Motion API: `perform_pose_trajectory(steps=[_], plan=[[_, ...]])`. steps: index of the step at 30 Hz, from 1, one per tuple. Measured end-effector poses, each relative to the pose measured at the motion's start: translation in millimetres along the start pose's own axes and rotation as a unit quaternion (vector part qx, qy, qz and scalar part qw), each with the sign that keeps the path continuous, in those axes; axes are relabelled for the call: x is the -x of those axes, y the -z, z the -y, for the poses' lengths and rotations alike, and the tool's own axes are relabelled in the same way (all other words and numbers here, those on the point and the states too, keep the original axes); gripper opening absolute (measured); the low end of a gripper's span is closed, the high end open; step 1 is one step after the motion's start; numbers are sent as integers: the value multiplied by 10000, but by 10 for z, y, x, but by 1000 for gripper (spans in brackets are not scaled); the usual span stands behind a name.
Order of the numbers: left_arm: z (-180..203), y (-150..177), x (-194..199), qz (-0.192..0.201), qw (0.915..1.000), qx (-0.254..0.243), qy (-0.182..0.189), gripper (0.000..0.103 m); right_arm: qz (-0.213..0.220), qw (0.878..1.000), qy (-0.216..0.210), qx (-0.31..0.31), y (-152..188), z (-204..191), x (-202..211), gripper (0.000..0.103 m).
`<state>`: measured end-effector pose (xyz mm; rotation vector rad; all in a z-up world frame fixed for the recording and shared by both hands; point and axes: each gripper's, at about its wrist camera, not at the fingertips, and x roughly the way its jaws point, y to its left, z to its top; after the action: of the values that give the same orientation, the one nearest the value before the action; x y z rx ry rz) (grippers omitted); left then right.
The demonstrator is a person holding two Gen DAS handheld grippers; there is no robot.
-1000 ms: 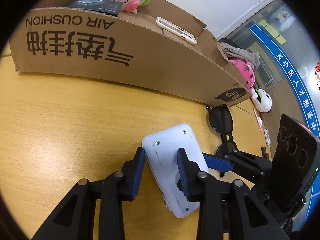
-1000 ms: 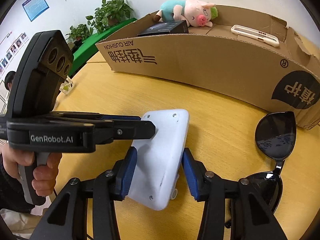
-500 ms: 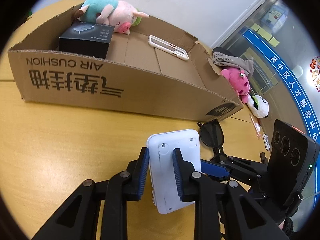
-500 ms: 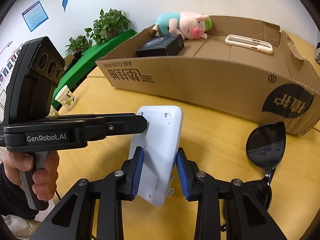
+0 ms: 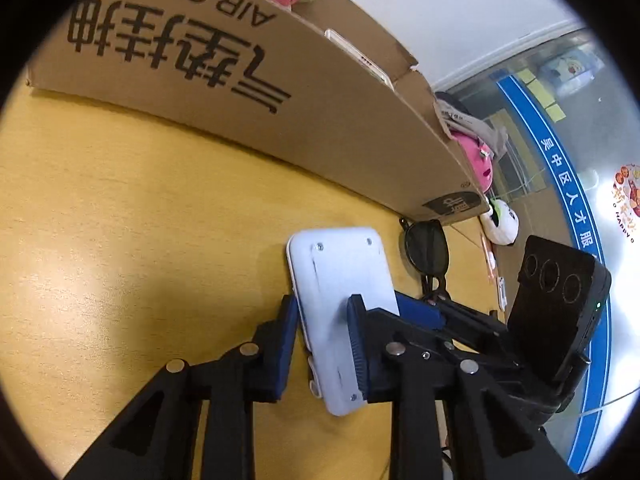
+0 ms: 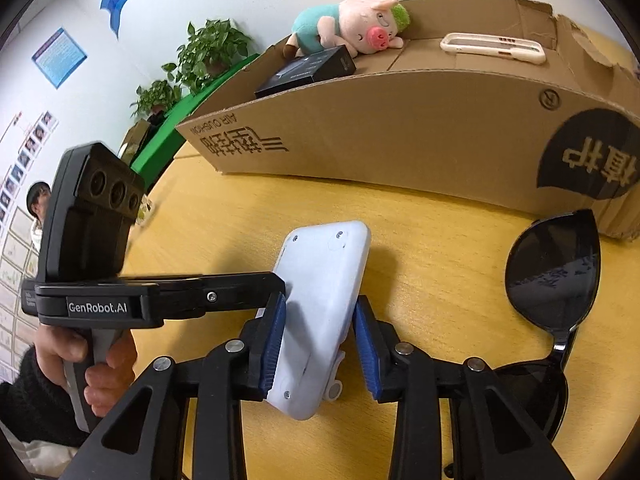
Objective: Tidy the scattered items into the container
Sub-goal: 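Lift the white power bank with the right gripper toward the box, then lower the power bank into the box and open the right gripper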
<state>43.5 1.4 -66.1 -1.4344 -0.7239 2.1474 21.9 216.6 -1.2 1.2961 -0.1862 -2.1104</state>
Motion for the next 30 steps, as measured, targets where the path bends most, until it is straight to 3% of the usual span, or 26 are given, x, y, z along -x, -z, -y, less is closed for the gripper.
perform_pose_trajectory(steps=[9,16,21,30], plan=[[123,34,149,110,9996,-138,205,15,248,9996,-14,-109,18,5,127,37],[235,-83,326,388,9986,-232,269,15,497,9987,-44,54,-112,-100,300,36],[439,-290,469,621,9966,-467,268,15,713,9972,-42,203,-268,-169,466,36],[832,-868,662,938,9898,-1062,127,15,1168,9917,15,538,-867,-254,757,36]])
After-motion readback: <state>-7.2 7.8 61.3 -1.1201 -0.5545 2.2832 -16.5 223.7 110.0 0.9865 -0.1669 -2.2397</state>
